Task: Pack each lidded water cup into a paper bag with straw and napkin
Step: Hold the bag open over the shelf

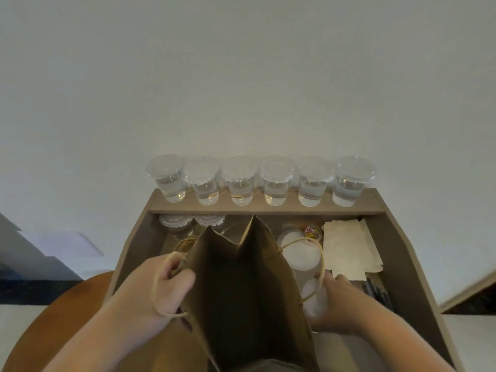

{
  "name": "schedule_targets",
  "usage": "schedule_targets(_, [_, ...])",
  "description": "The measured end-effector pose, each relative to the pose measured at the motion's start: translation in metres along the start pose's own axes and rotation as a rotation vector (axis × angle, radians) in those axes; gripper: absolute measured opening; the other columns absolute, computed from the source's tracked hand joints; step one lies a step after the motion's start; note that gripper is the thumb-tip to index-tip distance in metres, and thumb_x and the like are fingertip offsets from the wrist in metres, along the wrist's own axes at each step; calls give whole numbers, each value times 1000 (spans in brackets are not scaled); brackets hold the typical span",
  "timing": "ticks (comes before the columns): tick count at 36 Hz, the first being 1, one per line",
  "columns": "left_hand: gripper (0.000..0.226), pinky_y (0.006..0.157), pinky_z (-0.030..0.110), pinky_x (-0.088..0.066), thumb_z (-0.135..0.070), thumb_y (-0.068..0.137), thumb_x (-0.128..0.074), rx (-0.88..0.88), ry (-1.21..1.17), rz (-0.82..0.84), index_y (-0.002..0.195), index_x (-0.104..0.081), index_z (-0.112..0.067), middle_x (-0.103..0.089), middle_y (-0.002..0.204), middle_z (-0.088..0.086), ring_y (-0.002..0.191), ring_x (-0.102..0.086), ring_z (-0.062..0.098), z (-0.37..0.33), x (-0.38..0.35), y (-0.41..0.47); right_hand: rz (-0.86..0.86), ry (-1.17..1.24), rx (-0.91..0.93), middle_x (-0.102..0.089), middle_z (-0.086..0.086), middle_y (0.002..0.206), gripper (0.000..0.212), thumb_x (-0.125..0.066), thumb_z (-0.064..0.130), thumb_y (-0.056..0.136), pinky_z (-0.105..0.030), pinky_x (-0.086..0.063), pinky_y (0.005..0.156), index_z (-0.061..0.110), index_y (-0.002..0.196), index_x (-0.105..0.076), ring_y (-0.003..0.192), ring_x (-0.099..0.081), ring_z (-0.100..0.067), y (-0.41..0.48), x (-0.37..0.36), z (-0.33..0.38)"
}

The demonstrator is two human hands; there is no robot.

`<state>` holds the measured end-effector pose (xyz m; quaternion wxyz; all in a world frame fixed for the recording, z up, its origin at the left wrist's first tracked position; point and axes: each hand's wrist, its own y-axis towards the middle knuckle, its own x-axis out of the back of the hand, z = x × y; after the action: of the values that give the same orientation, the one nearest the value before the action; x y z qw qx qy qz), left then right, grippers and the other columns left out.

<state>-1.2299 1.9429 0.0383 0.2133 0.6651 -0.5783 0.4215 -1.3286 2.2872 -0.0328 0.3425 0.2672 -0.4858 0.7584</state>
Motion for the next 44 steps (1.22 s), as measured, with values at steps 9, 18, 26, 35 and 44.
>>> schedule_targets(9, [18, 57, 21, -59, -30, 101, -53, -38, -312, 315, 98, -67, -19, -78, 75, -7, 64, -79, 17, -63, -16, -5, -407, -39, 58, -68, 11, 114, 95, -77, 96, 50, -38, -61, 87, 41, 123, -51, 99, -71, -9, -91, 138, -23])
schedule_targets(18, [19, 73, 38, -63, -25, 105, -51, 5, -354, 378, 101, -64, -12, -79, 74, 10, 68, -80, 24, -97, -55, 9, -636, -29, 393, -63, 38, 118, 74, -81, 84, 61, -49, -62, 87, 66, 123, -45, 99, -71, -7, -191, 183, 84])
schedule_targets(26, [18, 55, 22, -55, -19, 106, -51, 60, -369, 405, 96, -62, -8, -77, 65, 7, 63, -79, 23, -96, -60, 5, -73, -440, 232, -48, 21, 125, 89, -79, 67, 72, -25, -55, 84, 48, 141, -27, 103, -56, -8, -152, 133, 124])
schedule_targets(35, [13, 74, 37, -64, -22, 104, -52, 76, -339, 456, 105, -61, -13, -80, 73, 9, 73, -80, 28, -78, -60, 5, 99, -606, 173, -45, -2, 139, 105, -88, 56, 73, -40, -57, 97, 28, 158, -31, 121, -55, -25, -59, 47, 115])
schedule_targets(44, [11, 61, 23, -58, -25, 105, -53, 48, -407, 426, 100, -62, -21, -75, 62, -3, 59, -76, 13, -62, -64, 1, 224, -617, 62, -48, -19, 153, 65, -62, 32, 106, -50, -43, 114, 10, 161, -35, 138, -52, -38, 2, -2, 104])
